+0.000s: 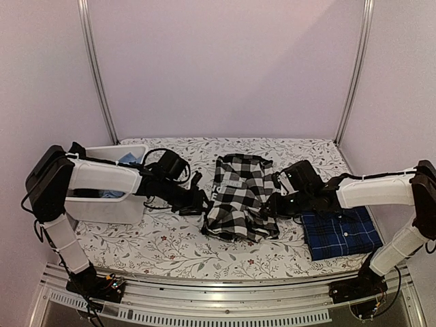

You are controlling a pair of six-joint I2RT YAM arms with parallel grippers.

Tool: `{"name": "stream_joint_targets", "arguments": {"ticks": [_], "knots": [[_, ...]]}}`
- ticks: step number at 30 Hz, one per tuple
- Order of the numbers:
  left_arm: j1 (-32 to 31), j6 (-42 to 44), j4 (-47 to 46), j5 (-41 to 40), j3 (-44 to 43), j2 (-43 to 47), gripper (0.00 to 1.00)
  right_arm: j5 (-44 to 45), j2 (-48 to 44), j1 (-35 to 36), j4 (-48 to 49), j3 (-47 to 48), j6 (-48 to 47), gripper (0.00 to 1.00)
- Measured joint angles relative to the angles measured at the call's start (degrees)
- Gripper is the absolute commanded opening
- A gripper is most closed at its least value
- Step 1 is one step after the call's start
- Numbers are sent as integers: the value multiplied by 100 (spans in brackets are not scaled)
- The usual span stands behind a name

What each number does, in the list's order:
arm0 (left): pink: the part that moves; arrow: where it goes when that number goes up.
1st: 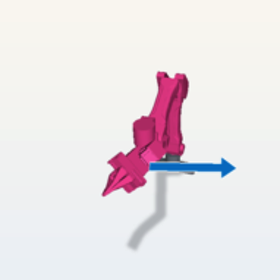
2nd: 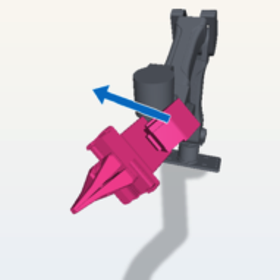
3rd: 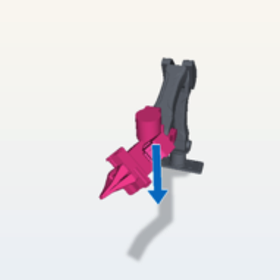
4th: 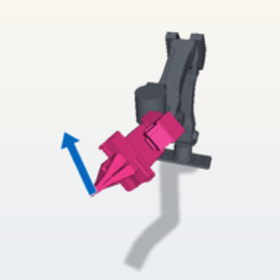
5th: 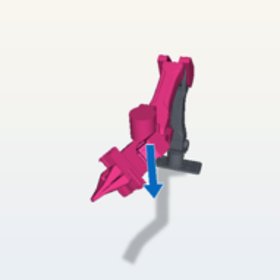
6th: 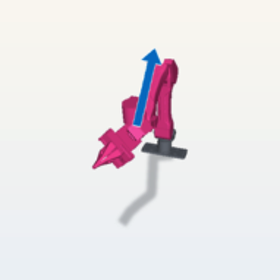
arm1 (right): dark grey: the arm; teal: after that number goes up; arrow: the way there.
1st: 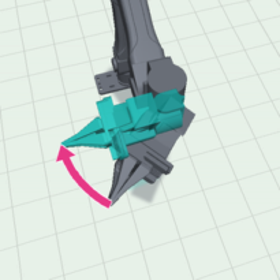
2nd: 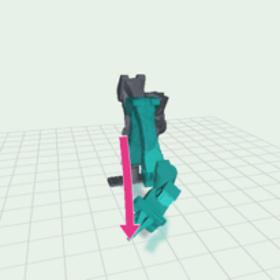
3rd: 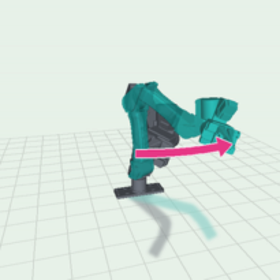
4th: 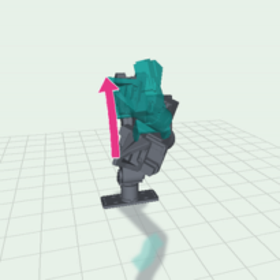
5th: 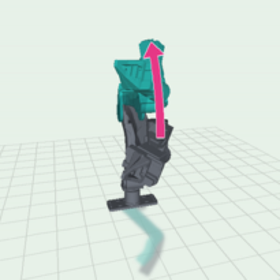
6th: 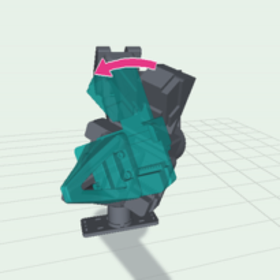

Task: Fold and stack the long sleeve shirts
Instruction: Fold the rectangle-folded shirt at the center of the board, then smooth out the 2/3-rectangle-folded shirt at the center of the board.

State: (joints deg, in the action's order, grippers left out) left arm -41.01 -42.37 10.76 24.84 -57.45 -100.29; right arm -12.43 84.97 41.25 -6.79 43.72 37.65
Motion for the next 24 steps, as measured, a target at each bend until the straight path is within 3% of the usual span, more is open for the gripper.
{"name": "stream_joint_targets", "arguments": {"ticks": [10, 24], "knots": [[-479, 326, 323, -98, -726, -87, 42, 323, 772, 629, -442, 518, -267, 22], [-1029, 621, 581, 203, -745, -560, 41, 831, 1233, 675, -890, 1126, -254, 24]]}}
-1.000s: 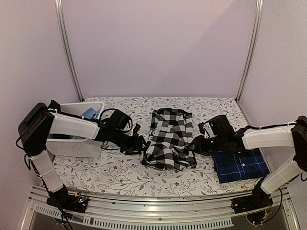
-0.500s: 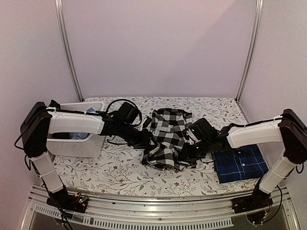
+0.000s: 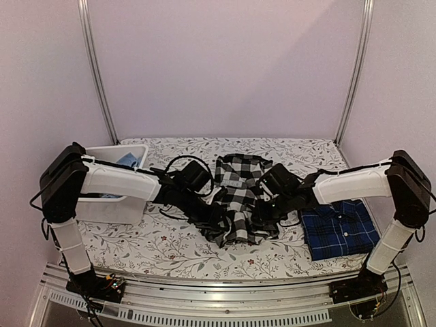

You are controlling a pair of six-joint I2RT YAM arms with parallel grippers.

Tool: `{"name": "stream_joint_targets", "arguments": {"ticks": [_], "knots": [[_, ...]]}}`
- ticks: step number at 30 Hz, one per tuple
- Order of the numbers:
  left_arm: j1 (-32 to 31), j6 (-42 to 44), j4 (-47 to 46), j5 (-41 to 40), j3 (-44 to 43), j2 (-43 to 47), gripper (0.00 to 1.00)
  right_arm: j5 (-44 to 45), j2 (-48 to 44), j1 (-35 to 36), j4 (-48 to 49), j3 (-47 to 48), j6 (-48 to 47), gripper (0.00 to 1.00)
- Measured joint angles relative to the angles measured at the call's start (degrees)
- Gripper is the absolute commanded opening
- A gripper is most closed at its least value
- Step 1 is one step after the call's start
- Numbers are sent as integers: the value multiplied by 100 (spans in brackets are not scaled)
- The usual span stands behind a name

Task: Fold and stack the long sleeve shirts
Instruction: Smooth out the 2/3-rectangle-folded shirt at the center of the board.

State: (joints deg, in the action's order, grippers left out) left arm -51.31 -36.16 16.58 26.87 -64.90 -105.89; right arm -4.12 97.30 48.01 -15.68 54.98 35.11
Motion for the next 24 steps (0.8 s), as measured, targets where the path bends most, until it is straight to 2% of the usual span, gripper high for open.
{"name": "stream_joint_targets", "arguments": {"ticks": [11, 17, 24], "knots": [[-9, 68, 138, -63, 37, 0, 41, 492, 461, -258, -251, 664, -186, 28], [-9, 105, 166, -107, 37, 0, 41, 551, 584, -452, -409, 1043, -372, 37], [-7, 101, 136, -192, 37, 37, 45, 323, 551, -164, -339, 1268, -629, 50]]}}
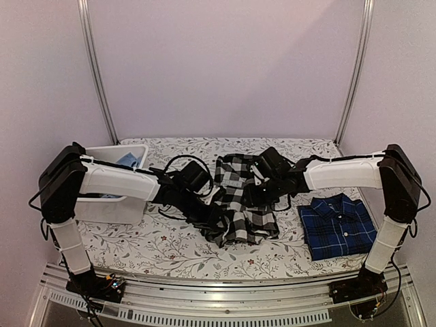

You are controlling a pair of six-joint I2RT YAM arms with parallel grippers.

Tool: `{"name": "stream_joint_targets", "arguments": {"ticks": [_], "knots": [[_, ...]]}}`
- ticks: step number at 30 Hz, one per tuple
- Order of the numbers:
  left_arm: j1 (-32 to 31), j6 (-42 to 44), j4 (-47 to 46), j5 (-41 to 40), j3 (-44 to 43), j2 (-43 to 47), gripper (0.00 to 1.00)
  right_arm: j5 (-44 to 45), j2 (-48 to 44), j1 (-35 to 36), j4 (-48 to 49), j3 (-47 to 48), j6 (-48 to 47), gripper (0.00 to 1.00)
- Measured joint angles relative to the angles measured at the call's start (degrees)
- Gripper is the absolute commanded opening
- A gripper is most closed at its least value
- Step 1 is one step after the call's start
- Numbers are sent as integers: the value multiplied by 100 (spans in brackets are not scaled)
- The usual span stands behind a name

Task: Fold and stack the long sleeve shirts
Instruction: Smooth out the 2/3-rectangle-folded shirt at the center of the board.

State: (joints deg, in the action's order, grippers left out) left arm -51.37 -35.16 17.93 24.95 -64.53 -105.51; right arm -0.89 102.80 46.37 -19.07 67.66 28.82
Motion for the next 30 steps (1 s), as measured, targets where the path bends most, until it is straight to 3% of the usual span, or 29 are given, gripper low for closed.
{"name": "stream_joint_targets", "arguments": {"ticks": [5, 15, 30], "knots": [[48, -63, -109, -162, -4, 103, 46, -262, 2, 188, 24, 28, -149, 51], [380, -269, -332, -577, -153, 79, 46, -409, 4, 229, 79, 50, -144, 42], [260, 72, -723, -151, -581, -247, 44, -337, -57, 280, 129, -435, 118, 33]]}}
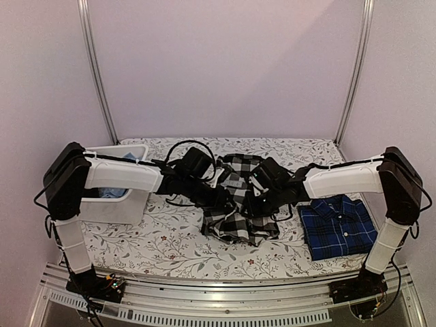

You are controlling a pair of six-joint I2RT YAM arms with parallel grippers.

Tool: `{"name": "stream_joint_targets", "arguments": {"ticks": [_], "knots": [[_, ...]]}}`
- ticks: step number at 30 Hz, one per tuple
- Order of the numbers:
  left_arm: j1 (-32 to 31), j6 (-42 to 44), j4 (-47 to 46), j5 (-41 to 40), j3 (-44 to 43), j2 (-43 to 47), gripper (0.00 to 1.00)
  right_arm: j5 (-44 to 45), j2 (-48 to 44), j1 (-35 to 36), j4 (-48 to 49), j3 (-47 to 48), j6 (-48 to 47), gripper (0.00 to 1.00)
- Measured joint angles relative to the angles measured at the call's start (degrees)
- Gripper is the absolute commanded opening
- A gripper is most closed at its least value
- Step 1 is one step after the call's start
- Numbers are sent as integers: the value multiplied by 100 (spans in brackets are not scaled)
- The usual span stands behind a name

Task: Fold and stack the long sleeve shirts
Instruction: Smooth out the 2/3-rectangle-folded shirt at the center of the board.

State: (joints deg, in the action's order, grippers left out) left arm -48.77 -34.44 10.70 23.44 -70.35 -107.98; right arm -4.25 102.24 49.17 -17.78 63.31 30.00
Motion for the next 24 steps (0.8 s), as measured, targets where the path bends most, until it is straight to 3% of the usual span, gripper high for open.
{"name": "stream_joint_targets", "arguments": {"ticks": [6, 24], "knots": [[-201, 319, -111, 323, 267, 50, 42, 205, -297, 0, -63, -35, 149, 33], [-254, 529, -48, 461, 758, 227, 42, 22, -238, 389, -20, 437, -13, 52]]}}
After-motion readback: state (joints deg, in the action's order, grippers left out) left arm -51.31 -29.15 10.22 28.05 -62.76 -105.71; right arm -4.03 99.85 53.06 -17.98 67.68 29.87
